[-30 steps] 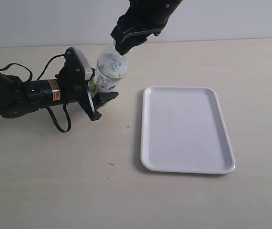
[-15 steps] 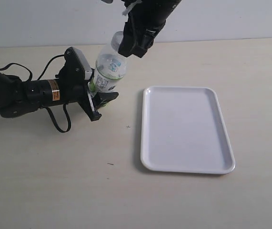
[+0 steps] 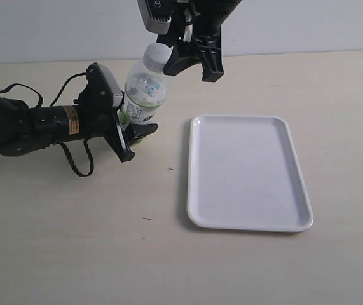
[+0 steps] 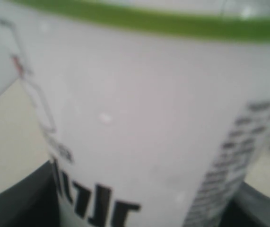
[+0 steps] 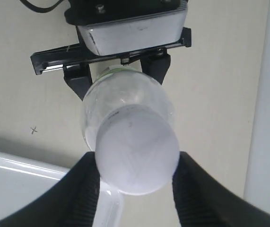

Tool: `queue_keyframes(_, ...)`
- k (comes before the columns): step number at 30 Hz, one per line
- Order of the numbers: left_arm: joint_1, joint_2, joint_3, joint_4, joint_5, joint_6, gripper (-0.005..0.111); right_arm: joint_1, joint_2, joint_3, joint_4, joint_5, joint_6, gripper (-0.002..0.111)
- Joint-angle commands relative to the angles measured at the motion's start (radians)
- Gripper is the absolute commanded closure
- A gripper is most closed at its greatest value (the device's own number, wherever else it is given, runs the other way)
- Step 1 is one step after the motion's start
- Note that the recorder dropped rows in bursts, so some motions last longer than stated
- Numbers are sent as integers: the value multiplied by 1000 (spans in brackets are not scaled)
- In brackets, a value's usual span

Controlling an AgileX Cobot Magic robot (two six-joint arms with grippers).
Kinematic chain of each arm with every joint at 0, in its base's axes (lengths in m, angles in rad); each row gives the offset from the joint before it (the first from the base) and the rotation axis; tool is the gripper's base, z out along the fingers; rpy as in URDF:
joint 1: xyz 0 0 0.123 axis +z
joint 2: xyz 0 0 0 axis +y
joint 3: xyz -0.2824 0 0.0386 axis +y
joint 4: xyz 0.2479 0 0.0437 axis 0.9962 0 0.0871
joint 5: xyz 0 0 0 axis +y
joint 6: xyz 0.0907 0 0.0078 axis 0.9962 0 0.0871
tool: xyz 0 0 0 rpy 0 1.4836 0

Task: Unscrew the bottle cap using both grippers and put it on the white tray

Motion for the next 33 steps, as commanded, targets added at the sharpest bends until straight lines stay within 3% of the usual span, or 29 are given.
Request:
queue_keyframes(1,-2,-1,4,14,23,-23,107,1,-6,-6,2,-12,7,105)
queue_keyframes(4,-2,-1,4,14,23,-21,107,1,-6,-6,2,-12,77,92)
queue_keyframes(8,-2,-1,4,7,23,-19,107,1,-6,-6,2,-12,134,66)
queue_keyframes(14,-2,-1,4,7,23,-15,107,1,-27,-6,2,-12,381,38)
queue_keyframes(33,-2,-1,4,5,23,-16,107,1,-62,-6,67,-50,1106,35)
